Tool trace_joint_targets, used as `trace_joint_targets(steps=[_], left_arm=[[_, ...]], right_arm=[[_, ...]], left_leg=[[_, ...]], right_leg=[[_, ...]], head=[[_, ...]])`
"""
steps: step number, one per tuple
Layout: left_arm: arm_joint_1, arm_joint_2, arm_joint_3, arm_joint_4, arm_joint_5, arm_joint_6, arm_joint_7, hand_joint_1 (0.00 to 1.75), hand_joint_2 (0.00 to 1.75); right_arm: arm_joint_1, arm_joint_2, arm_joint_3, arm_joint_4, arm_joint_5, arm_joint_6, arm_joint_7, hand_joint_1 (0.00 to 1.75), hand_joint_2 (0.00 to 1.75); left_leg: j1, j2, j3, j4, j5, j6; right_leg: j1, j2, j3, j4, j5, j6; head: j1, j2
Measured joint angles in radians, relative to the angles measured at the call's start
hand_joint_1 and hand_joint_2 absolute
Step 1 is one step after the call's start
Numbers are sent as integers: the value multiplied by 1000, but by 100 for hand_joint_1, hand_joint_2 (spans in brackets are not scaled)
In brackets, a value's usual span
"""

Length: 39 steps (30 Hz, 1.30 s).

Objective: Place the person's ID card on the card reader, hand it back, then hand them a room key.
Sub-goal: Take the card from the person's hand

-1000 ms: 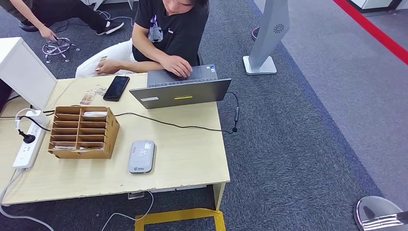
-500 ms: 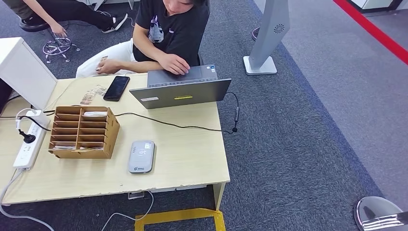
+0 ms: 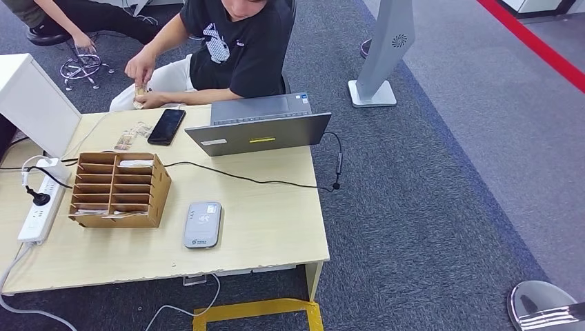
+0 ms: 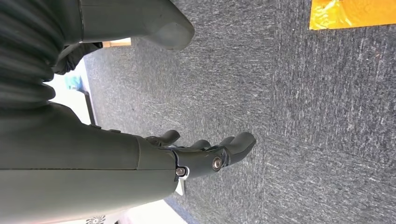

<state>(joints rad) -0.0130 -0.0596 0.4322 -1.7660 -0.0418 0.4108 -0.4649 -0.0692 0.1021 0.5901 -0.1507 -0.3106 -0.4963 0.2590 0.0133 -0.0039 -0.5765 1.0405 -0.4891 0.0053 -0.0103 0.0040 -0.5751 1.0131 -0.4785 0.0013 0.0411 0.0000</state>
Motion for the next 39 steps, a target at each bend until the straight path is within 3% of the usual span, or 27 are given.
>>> trace_joint_targets(steps=[13,25,29,39], left_arm=[[-291,115,-121,308,-128,25,126,0,175],[-523,130,-210,626,-211,73,182,0,175],[-571,125,-237,695,-222,84,184,0,175],[-605,114,-253,736,-204,76,180,0,175]], right_arm=[[-4,-5,-1,0,-31,7,0,0,175],[-10,-6,-31,-2,-86,6,-16,0,175],[-12,-6,-39,-3,-100,14,-23,0,175],[-13,-6,-46,-3,-102,18,-25,0,175]], left_leg=[[0,0,0,0,1,-1],[0,2,-1,1,1,0],[0,2,-1,1,1,0],[0,2,-1,1,1,0]], right_leg=[[0,1,0,0,1,0],[0,2,-1,0,2,0],[0,2,-1,0,2,0],[0,2,-1,0,2,0]], head=[[0,0],[0,0],[1,0],[0,0]])
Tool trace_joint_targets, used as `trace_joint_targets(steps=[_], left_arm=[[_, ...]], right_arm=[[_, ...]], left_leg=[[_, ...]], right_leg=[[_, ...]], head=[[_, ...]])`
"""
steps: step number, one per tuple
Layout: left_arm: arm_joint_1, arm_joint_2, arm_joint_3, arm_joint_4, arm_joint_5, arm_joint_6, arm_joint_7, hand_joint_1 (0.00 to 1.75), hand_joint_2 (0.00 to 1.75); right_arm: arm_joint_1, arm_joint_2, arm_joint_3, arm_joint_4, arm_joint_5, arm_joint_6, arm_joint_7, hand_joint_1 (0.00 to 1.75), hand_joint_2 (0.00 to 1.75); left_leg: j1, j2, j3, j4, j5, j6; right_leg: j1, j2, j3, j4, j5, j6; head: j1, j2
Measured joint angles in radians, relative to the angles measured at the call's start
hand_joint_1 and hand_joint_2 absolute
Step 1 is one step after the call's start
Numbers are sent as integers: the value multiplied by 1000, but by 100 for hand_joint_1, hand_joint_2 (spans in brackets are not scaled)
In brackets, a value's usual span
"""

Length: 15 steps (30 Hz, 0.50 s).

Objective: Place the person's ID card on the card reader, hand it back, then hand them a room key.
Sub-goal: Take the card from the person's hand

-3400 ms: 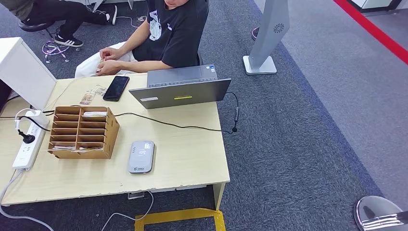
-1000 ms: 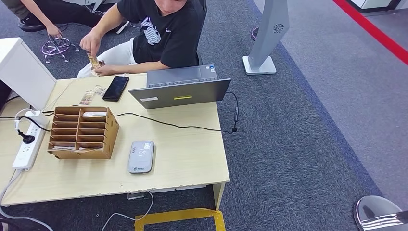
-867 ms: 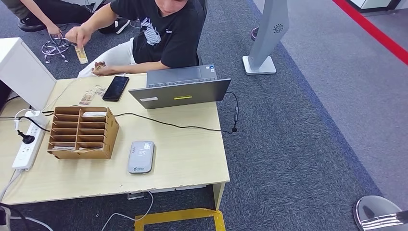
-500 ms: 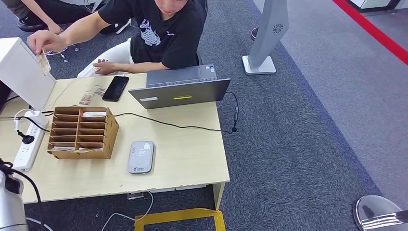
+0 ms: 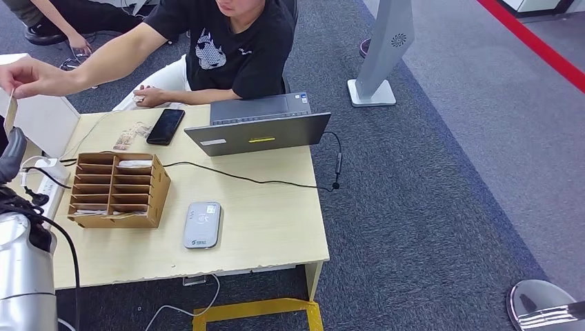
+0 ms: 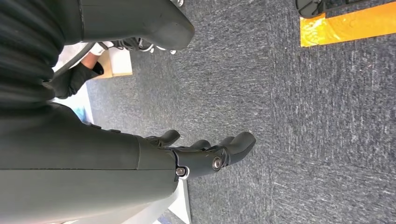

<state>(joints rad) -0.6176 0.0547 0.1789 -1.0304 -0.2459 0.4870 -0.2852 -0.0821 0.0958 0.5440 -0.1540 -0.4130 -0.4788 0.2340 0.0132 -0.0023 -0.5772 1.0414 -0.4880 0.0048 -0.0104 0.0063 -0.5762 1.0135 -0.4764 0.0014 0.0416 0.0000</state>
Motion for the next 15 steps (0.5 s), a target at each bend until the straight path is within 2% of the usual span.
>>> trace_joint_targets(steps=[4,12,15], left_arm=[[-22,-42,-54,8,48,-41,-25,0,175],[-17,-62,-135,-40,46,-47,-31,0,175],[-13,-66,-153,-58,45,-42,-27,128,175]], right_arm=[[-3,0,-2,0,5,5,-6,0,175],[-3,0,-2,0,8,8,-11,0,175],[-3,0,-2,0,9,8,-14,0,175]], left_leg=[[0,0,0,0,0,0],[0,0,0,0,0,0],[0,0,0,0,0,0]], right_leg=[[0,0,0,0,0,0],[0,0,0,0,0,0],[0,0,0,0,0,0]], head=[[0,0],[0,0],[0,0]])
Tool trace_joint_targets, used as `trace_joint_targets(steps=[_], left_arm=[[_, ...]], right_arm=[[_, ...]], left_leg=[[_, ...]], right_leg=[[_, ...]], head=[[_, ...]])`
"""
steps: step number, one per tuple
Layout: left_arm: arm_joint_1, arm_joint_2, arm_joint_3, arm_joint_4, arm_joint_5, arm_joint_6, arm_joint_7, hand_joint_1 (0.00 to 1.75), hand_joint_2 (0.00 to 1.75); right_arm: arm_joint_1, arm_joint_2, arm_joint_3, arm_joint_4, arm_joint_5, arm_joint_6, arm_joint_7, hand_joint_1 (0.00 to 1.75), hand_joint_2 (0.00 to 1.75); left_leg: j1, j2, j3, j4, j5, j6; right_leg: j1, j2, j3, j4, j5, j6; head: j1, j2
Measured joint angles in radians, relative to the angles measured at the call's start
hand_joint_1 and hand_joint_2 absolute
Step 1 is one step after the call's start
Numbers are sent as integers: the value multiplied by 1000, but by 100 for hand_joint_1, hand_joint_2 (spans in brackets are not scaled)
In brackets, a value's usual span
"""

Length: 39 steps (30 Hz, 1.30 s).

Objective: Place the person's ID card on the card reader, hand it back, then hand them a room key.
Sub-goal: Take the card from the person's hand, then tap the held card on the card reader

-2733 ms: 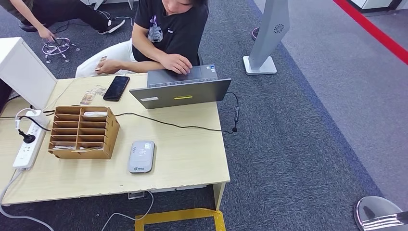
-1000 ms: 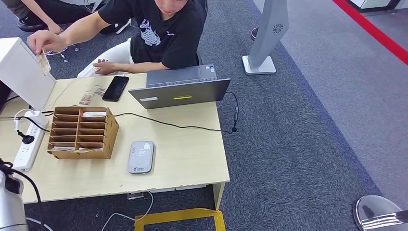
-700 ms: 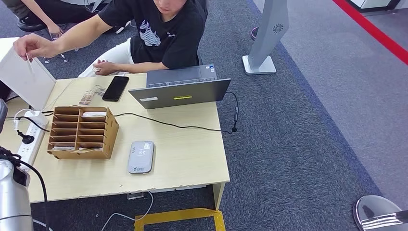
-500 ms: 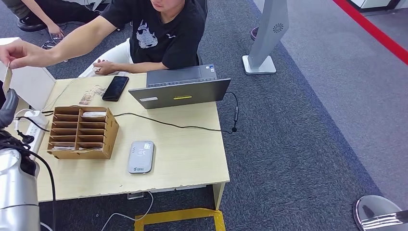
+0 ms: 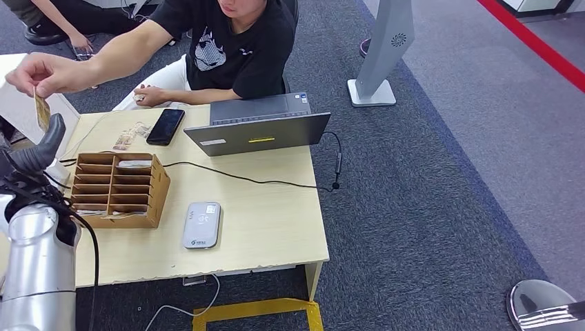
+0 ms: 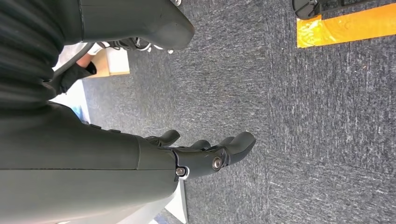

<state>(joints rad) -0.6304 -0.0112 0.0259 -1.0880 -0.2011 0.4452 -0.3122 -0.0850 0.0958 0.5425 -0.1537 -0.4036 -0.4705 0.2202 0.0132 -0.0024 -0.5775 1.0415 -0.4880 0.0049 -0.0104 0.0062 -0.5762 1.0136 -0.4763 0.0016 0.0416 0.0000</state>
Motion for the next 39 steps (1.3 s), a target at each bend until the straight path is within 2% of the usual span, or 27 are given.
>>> trace_joint_targets(steps=[1,2,8,17,24,28,32,39], left_arm=[[2,-1,-4,-6,0,6,3,171,175],[3,-1,-8,-11,-1,14,6,175,175],[13,-1,-15,-25,14,70,11,175,175],[19,16,-15,-27,53,96,14,175,175],[25,31,-14,-27,66,96,9,175,175],[42,30,-22,-29,21,65,6,175,175],[88,13,-77,-47,-73,10,34,175,175],[203,-45,-239,-94,-150,-88,84,175,175]], right_arm=[[0,0,0,0,1,0,-1,0,175],[0,0,0,0,1,0,-2,0,175],[0,0,0,0,7,-5,-3,0,175],[0,0,0,0,13,-10,-3,0,175],[-1,0,0,0,16,-12,-5,0,175],[-1,0,0,0,14,-12,-7,0,175],[0,0,0,0,8,-11,-9,0,175],[0,0,-1,0,-7,-12,-16,0,175]], left_leg=[[0,0,0,0,0,0],[0,0,0,0,0,0],[0,0,0,0,0,0],[0,0,0,0,0,0],[0,-1,-1,0,0,0],[0,0,0,0,0,0],[0,-1,0,0,0,0],[-2,0,-1,0,-1,1]], right_leg=[[0,0,0,0,0,0],[0,0,0,0,0,0],[0,0,0,0,0,0],[0,0,0,0,0,0],[0,0,0,0,0,0],[0,0,0,0,0,0],[0,0,0,0,0,0],[-2,0,0,0,0,0]], head=[[0,0],[0,0],[0,0],[0,0],[0,0],[0,0],[0,0],[0,0]])
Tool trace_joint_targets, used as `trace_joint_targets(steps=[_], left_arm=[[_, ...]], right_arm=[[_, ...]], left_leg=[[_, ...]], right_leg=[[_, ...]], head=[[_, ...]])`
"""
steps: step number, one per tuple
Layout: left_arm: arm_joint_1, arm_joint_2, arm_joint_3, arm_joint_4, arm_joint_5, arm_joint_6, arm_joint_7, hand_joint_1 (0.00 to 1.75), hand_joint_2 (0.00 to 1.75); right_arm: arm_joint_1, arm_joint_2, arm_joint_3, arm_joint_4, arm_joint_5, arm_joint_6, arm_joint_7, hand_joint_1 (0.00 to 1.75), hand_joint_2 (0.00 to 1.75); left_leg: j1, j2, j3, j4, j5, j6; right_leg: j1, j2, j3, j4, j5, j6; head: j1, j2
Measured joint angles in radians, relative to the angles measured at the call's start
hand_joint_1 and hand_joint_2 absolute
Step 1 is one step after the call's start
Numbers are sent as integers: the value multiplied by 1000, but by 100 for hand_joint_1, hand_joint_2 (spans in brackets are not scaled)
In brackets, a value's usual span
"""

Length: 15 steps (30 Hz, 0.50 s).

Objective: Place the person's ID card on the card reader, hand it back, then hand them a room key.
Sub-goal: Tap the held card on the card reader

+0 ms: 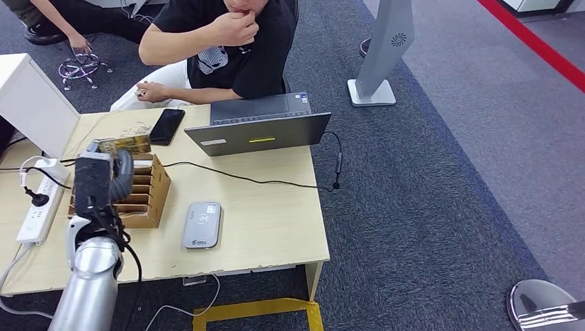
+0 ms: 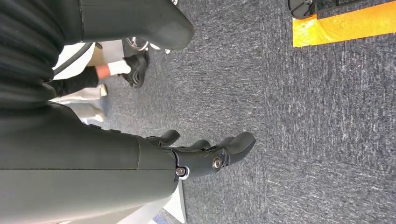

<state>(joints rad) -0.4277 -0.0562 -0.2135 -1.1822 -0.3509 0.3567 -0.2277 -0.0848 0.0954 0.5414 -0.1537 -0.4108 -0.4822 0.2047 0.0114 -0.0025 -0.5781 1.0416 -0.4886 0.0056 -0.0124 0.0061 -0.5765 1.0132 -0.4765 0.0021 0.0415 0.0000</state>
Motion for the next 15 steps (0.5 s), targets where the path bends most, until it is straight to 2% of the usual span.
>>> trace_joint_targets(steps=[6,15], left_arm=[[80,-37,-96,-6,-3,-52,49,175,175],[130,-56,-110,41,22,-63,82,175,175]], right_arm=[[1,0,-4,0,-11,0,-1,0,175],[2,0,-5,0,-13,-4,-6,0,175]], left_leg=[[0,0,0,0,0,0],[0,0,0,0,0,0]], right_leg=[[0,0,0,0,0,0],[0,0,-1,0,0,0]], head=[[0,0],[0,0]])
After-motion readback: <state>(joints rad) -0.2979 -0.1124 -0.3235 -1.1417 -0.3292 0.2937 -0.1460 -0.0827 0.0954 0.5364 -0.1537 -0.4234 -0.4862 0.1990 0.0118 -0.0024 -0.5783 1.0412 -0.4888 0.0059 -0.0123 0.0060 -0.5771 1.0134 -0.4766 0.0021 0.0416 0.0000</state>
